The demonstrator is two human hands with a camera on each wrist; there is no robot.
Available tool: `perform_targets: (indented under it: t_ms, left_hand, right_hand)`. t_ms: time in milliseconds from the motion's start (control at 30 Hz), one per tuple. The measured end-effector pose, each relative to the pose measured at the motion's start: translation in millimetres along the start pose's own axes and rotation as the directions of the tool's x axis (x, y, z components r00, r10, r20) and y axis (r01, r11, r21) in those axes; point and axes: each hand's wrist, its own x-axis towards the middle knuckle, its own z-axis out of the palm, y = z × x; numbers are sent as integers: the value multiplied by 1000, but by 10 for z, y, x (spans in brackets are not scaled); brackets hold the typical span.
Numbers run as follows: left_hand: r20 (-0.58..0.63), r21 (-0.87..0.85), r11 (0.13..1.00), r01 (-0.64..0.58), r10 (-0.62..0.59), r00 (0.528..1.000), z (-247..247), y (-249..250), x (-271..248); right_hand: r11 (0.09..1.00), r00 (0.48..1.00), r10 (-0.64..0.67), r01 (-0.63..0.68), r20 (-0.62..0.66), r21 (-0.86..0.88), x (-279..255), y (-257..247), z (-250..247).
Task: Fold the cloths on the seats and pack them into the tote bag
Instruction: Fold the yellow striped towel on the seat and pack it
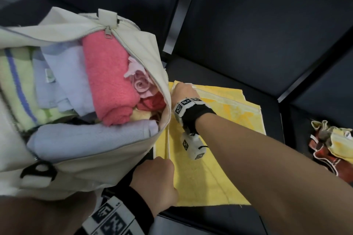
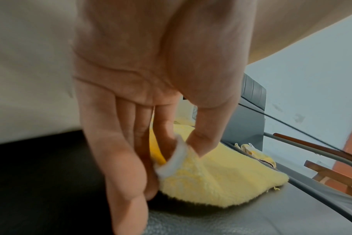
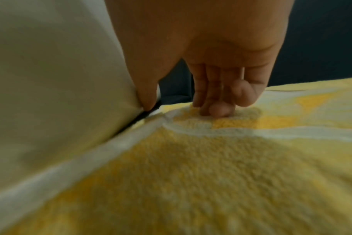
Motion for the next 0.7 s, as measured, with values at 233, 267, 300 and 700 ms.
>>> perform_targets:
  t_ms: [233,267,300,700]
  left_hand:
    - [-1,31,999,-28,28,1000,-50,-70,3]
    - [-16,33,999,-32,32,999,-78,-84,-1]
    - [-39,27,999,-42,43,998,-113,-100,-11]
    - [-477,-148,843,-517,397,784,-221,236,-90]
  right_hand:
    - [942,990,118,-138,83,306,151,112,-17]
    - [888,984,144,-174,103,426,142,154,-44]
    - [819,978,173,-210,119,534,133,207,-76]
    - [338,952,249,-255,175,906,-96,980,-878]
